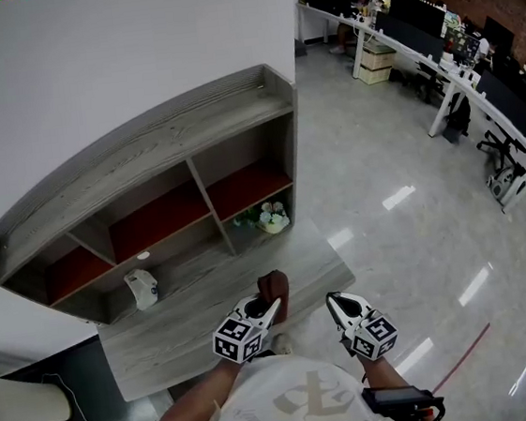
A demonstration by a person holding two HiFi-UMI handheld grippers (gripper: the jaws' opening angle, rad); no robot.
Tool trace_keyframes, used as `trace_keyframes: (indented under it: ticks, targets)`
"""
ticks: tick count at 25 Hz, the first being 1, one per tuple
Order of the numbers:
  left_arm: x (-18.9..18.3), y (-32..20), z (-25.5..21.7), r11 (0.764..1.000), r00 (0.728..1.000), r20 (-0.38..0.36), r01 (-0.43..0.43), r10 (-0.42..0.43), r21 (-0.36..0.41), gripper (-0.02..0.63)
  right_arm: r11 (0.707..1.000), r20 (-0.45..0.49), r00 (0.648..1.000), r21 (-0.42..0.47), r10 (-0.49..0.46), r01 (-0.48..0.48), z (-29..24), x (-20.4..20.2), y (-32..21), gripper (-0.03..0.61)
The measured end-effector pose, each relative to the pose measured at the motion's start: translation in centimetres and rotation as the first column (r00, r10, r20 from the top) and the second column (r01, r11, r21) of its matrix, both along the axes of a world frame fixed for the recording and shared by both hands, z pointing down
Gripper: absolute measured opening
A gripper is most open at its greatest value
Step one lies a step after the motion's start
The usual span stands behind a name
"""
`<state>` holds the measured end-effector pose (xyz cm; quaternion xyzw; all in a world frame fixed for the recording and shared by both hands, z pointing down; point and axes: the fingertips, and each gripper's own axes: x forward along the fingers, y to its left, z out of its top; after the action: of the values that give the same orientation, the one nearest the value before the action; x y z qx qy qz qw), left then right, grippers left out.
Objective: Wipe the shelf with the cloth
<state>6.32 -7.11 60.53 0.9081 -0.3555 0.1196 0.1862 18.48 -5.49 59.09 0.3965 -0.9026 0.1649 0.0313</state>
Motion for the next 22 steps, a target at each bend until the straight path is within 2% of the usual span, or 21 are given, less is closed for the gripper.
trace_keyframes:
  ticks: [5, 14, 22]
  targets:
    - [-1.2, -3.0, 0.4, 0.999, 0.999, 0.018, 0.033, -0.033, -0.025, 0.077, 1.0, -0.022, 1.0, -0.019, -0.016, 0.016, 0.4, -1.2, -2.8, 0.005]
    - [-3.5, -7.9, -0.3, 0.997, 0.997, -0.028, 0.069, -0.07, -0.027, 0.077, 0.999, -0.055, 0.998, -0.016, -0.042, 0.042, -0.4, -3.6, -7.8, 0.005]
    - [-4.2, -9.5, -0.4, 0.995, 0.994, -0.05, 0.095, -0.096, -0.032, 0.077, 0.997, -0.065, 0.995, -0.038, -0.069, 0.067, 0.3, -4.6, -9.8, 0.005]
